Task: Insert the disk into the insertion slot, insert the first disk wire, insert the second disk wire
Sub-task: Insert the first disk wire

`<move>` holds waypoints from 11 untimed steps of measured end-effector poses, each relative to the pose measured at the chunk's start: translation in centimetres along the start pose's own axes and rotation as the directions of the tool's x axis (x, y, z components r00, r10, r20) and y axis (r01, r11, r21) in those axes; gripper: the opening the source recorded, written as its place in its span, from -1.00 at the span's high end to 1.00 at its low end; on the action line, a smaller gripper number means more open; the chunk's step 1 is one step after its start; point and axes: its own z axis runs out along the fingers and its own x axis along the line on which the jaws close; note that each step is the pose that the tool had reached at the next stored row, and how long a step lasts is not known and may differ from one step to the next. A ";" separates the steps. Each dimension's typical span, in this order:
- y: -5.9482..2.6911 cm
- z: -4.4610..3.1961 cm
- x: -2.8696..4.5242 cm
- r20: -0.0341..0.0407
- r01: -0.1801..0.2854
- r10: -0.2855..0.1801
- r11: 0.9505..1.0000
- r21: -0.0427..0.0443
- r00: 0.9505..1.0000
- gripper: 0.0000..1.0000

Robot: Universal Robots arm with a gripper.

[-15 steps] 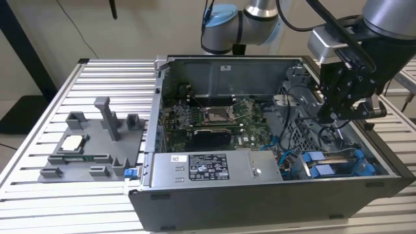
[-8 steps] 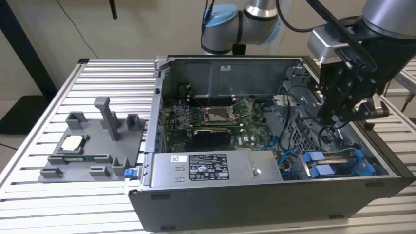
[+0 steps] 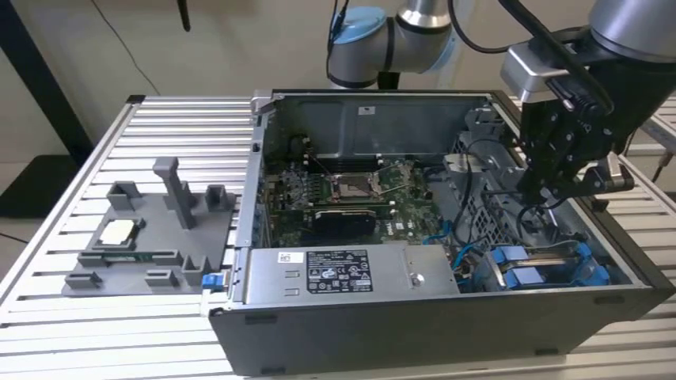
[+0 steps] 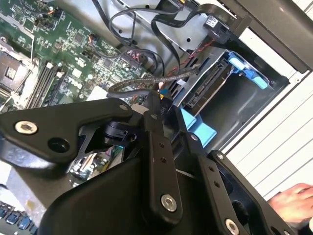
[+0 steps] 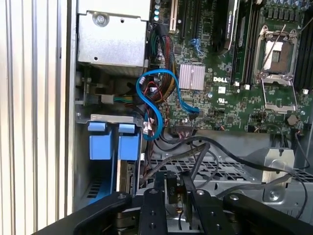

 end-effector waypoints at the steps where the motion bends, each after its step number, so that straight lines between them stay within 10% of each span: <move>1: -0.01 0.00 -0.01 -0.005 0.000 0.000 1.000 0.000 1.000 0.45; 6: -0.12 0.18 0.00 -0.026 0.002 -0.002 1.000 -0.002 1.000 0.62; 11: -0.44 0.48 0.05 -0.029 0.002 -0.002 1.000 -0.002 1.000 0.62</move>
